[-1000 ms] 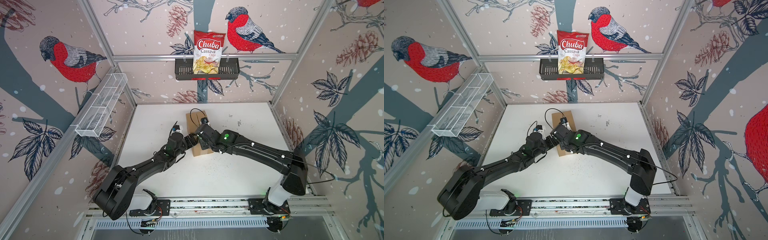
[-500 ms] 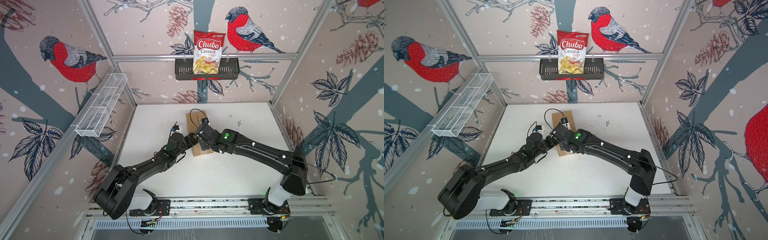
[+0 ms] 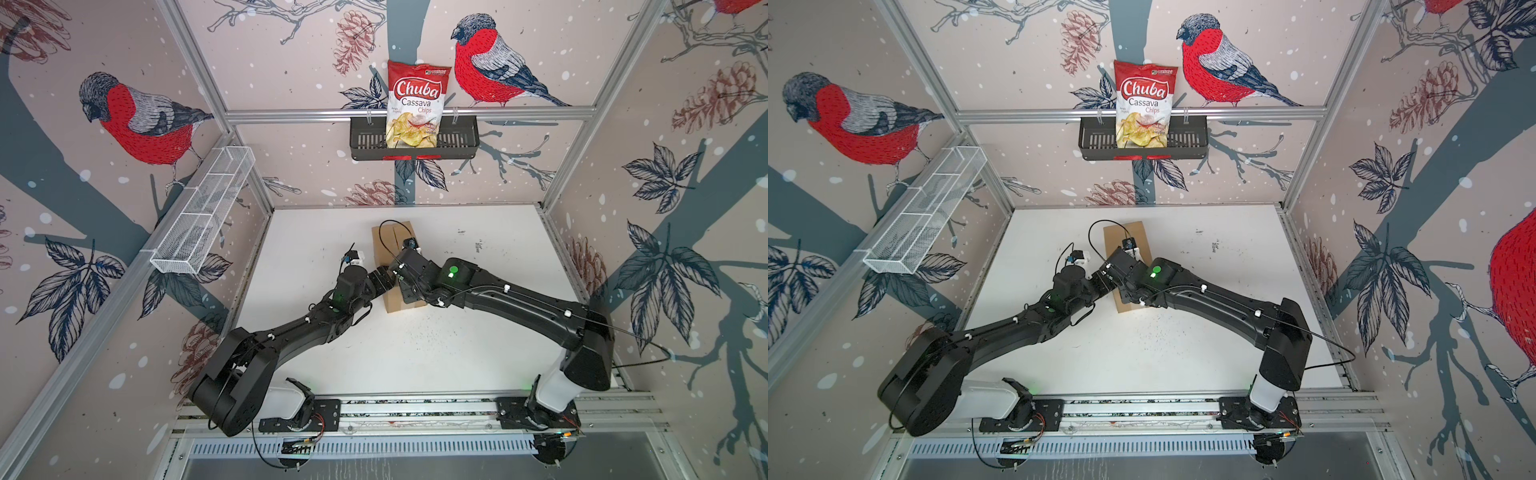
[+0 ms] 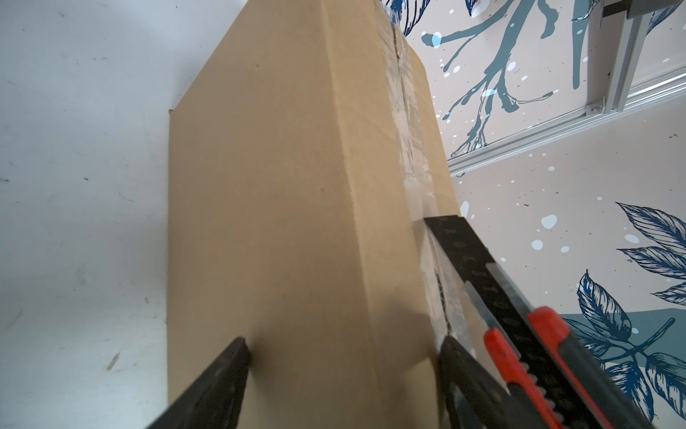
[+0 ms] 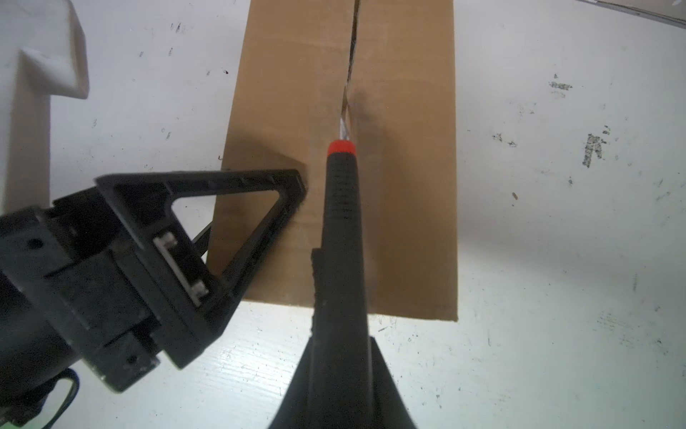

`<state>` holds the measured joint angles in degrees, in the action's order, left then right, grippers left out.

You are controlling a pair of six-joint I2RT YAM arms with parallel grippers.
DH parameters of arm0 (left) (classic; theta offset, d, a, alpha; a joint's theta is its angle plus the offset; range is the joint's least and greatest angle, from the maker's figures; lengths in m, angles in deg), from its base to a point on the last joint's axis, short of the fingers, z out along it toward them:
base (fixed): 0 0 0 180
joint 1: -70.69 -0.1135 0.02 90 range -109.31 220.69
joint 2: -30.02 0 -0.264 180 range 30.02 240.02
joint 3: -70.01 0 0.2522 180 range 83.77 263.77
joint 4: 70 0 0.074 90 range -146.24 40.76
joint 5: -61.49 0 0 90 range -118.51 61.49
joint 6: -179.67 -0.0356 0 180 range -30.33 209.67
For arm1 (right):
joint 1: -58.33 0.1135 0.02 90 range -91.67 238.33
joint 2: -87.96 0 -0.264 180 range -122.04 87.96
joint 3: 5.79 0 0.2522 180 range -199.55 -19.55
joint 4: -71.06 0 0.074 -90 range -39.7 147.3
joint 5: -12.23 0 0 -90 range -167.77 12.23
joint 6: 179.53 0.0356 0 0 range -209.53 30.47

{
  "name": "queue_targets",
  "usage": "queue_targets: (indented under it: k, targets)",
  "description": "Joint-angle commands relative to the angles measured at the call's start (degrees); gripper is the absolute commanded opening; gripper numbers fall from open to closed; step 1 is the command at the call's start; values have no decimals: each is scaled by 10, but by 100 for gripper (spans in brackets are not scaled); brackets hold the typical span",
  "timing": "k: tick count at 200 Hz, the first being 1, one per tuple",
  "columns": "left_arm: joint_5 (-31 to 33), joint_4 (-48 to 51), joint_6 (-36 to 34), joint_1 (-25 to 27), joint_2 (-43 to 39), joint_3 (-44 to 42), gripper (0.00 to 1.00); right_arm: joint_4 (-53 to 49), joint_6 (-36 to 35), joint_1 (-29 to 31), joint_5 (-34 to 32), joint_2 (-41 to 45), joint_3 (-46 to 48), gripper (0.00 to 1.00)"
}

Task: Unpack the express box
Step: 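Draw the knife along the seam toward the robot while the left gripper holds the box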

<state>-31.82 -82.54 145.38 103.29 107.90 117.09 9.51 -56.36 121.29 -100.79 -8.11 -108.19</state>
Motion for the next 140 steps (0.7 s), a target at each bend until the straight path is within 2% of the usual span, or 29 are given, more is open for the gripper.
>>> queue_targets:
  k: [1,140]
  targets:
    - [18,32,2,1,4,-1,79,-30,6,3,26,-2,-5,0]
    - [20,28,6,4,9,-2,79,-73,26,24,32,-9,-28,0]
